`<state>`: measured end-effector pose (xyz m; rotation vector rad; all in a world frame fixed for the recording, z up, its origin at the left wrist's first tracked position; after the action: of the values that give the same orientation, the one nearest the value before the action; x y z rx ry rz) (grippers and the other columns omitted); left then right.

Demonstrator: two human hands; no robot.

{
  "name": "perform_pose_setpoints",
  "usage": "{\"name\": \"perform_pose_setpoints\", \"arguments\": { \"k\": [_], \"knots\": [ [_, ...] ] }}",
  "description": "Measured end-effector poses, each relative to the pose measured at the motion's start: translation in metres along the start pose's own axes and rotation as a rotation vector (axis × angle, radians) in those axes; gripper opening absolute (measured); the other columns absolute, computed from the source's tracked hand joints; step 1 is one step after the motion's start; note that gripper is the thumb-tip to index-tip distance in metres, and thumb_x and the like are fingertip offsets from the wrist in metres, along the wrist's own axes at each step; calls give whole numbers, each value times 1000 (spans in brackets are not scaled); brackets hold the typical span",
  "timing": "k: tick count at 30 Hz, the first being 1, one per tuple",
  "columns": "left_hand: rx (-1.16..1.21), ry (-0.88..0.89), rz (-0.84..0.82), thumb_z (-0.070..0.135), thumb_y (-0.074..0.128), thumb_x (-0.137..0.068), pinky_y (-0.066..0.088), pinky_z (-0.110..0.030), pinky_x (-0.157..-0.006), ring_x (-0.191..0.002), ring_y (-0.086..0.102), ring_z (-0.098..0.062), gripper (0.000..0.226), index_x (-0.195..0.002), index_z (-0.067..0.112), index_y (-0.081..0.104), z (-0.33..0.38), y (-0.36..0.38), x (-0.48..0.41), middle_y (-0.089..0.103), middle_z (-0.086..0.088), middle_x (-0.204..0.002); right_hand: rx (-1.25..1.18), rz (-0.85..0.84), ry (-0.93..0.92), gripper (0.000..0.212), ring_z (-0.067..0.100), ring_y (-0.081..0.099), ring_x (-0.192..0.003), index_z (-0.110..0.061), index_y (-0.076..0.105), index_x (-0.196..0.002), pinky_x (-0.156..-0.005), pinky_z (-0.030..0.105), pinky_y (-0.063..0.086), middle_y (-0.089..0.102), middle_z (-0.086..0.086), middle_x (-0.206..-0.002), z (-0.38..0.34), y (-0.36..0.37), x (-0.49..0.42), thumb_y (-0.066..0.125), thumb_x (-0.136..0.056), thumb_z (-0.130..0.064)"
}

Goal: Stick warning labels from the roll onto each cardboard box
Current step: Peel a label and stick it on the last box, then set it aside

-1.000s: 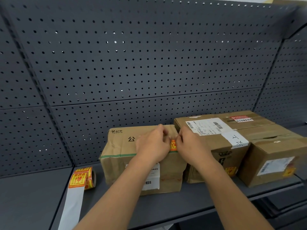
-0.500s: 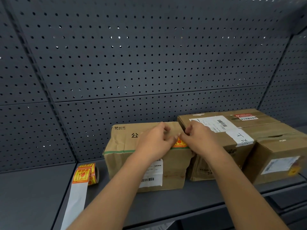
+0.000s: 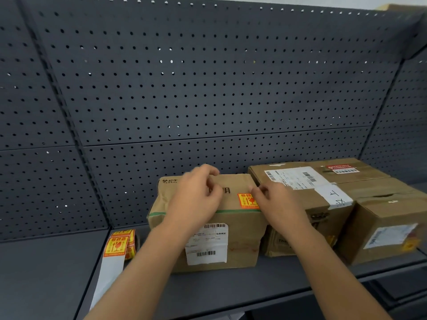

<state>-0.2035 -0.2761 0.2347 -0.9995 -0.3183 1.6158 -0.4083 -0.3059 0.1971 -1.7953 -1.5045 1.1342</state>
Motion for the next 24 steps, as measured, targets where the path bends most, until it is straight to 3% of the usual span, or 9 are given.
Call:
{"name": "perform_pose_setpoints", "arguments": {
  "k": [2,4,8,10,13,18,21,24],
  "knots": [
    [-172,-22,122,32,58,-98,47,-39,-97,-109,51,-11,27,-124,33,63,-19,-34,6,60,16,-112,-41,29,-21,46,4,62,-71,-21,72,-105,-58,23,49,66,-10,-79,-2,-6,9,44,-104,-57],
    [-179,-192,149,37,58,-98,44,-45,-105,-122,49,-20,32,-130,31,62,-62,-56,11,58,8,-129,-76,56,-29,50,3,61,-74,-20,73,-110,-61,23,50,67,-11,-82,-3,-13,14,42,-104,-59],
    [175,-589,-64,74,50,-94,46,-47,-107,-134,52,-26,76,-153,28,43,-130,-38,33,51,-2,-152,-117,4,-10,38,-1,60,-82,-23,71,-115,-63,22,51,67,-15,-92,-4,-13,17,52,-103,-54],
    [323,-643,-127,83,49,-86,49,-41,-101,-121,62,-19,84,-147,26,51,-133,-24,43,62,2,-139,-139,-25,-10,33,3,63,-85,-23,70,-116,-72,34,60,68,-13,-94,-6,-9,19,57,-101,-50],
    [420,-640,-125,89,52,-79,53,-37,-97,-110,68,-11,86,-140,29,59,-137,-18,52,72,9,-123,-186,-38,11,37,8,62,-84,-18,67,-117,-82,45,61,65,-9,-91,-6,-4,26,55,-102,-50],
    [568,-635,-120,69,56,-93,50,-21,-77,-100,72,-6,49,-123,32,67,-129,-16,58,78,10,-108,-134,-102,44,43,10,67,-80,-20,62,-96,-72,39,61,69,-5,-89,-3,8,33,42,-104,-56],
    [660,-652,-114,66,59,-93,51,-26,-84,-106,72,-11,44,-119,32,70,-131,-11,61,80,10,-107,-240,-131,75,39,10,64,-82,-22,61,-97,-70,36,57,68,-3,-91,-4,13,35,40,-106,-54],
    [727,-671,-22,62,62,-94,55,-37,-91,-105,73,-16,40,-118,31,71,-134,-9,63,80,8,-105,-504,-181,154,26,-1,56,-90,-31,55,-103,-69,22,46,60,-14,-101,-5,25,42,39,-107,-51]
  ]
}}
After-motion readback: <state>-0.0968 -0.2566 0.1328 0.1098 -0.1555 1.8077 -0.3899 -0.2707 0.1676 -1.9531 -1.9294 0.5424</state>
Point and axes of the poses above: each hand's wrist, its own x-axis away from the middle knuckle, its own y-axis out of the palm, z = x × y, the point moved 10 cm from there along -x, towards the middle knuckle
